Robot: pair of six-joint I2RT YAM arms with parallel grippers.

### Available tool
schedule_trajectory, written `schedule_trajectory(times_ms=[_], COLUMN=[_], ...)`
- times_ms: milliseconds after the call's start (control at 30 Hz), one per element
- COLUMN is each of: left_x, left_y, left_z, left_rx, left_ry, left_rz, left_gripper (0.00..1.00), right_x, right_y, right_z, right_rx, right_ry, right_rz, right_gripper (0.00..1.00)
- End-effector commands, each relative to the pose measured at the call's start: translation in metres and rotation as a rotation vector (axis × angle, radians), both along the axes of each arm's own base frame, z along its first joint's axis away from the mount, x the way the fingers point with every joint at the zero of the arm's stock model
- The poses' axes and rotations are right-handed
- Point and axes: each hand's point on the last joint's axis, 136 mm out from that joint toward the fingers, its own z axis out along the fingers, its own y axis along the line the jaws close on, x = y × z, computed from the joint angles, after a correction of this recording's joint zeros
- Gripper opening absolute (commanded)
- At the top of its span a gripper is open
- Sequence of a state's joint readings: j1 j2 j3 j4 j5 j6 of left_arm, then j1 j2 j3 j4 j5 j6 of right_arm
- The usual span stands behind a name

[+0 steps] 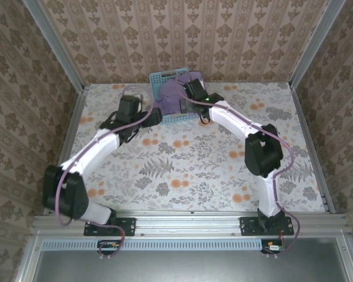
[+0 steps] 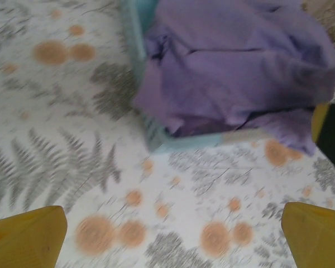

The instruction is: Fold the inside-out t-shirt

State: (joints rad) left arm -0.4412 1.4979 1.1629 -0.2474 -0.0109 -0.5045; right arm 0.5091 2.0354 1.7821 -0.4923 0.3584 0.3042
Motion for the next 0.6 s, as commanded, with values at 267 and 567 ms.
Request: schedule_trajectory(times_ms=[267,567], left_x=[0.103,0.159], left_y=[-0.109,-0.14], left_z=[-0.048,-0.128], left_rx=[-0.011,0.049], left_ry=[0.072,0.169], left_rz=[-0.094,-0.096], left_gripper=[1.0,0.99], right_x=[-0.04,-0.05], right_y=[-0.068,-0.061], right_z=[0.015,0.005], right_rx=[0.184,0.232], right_ry=[-0.046,-0.013], right_rz=[-0.112,-0.077], right_gripper=[1.0,1.0])
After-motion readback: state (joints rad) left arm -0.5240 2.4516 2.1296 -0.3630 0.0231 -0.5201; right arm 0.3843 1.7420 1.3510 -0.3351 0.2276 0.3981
